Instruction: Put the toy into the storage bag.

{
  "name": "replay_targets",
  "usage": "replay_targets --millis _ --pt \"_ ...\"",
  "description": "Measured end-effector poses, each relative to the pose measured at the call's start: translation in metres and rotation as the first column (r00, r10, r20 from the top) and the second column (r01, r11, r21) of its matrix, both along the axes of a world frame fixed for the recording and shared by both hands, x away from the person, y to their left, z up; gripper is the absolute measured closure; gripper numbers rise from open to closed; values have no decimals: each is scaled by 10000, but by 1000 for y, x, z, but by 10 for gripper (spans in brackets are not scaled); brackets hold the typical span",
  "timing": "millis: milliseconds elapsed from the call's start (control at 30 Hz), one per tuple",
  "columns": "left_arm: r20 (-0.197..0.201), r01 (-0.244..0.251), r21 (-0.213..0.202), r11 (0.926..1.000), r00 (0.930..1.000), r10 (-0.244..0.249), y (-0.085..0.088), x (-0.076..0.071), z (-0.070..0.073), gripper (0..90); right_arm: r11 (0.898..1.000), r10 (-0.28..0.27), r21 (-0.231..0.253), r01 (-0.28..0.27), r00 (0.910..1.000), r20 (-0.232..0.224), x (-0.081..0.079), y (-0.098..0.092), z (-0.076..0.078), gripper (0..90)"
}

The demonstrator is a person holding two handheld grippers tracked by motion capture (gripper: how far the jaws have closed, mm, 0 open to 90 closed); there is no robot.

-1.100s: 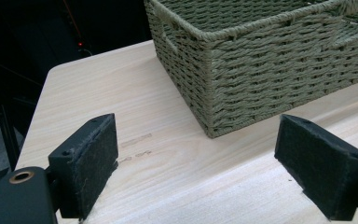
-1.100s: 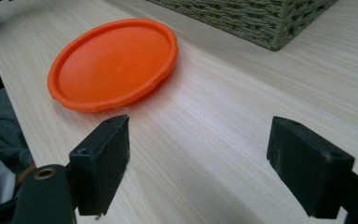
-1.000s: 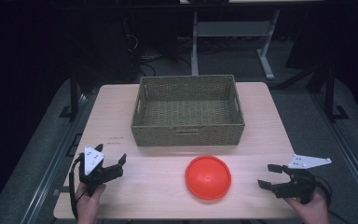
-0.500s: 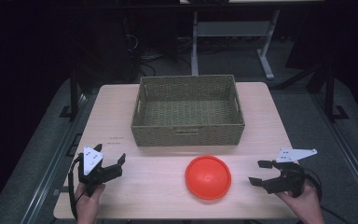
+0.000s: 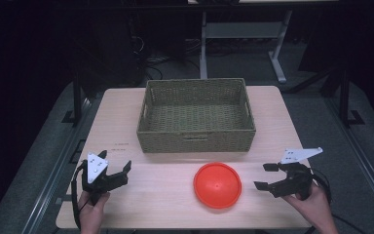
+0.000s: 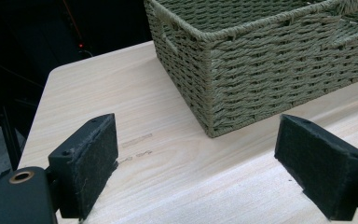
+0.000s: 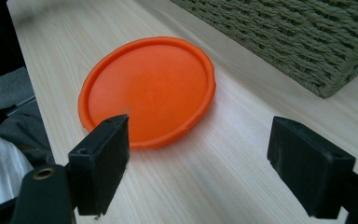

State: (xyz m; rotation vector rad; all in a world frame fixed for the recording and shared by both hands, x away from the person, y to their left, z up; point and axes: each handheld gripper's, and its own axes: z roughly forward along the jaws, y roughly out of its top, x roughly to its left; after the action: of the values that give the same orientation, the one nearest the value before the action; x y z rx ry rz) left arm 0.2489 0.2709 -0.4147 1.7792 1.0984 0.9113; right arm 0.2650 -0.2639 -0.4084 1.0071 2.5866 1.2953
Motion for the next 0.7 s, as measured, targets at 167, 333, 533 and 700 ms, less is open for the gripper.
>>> replay_targets --millis 167,333,533,700 --pt "-7 40 27 10000 10000 -40 -1 0 0 128 9999 140 -60 -140 9999 -20 4 5 4 205" --pt "5 88 82 9999 10000 -88 -1 0 0 128 9994 218 -274 -224 9995 -237 7 13 2 208" --pt "12 92 71 9999 10000 -92 -2 -1 0 128 9991 363 -192 -370 9987 -356 11 21 0 208" --pt "25 137 140 9998 9999 -137 -2 -1 0 128 9984 512 -217 -518 9982 -297 16 29 0 210"
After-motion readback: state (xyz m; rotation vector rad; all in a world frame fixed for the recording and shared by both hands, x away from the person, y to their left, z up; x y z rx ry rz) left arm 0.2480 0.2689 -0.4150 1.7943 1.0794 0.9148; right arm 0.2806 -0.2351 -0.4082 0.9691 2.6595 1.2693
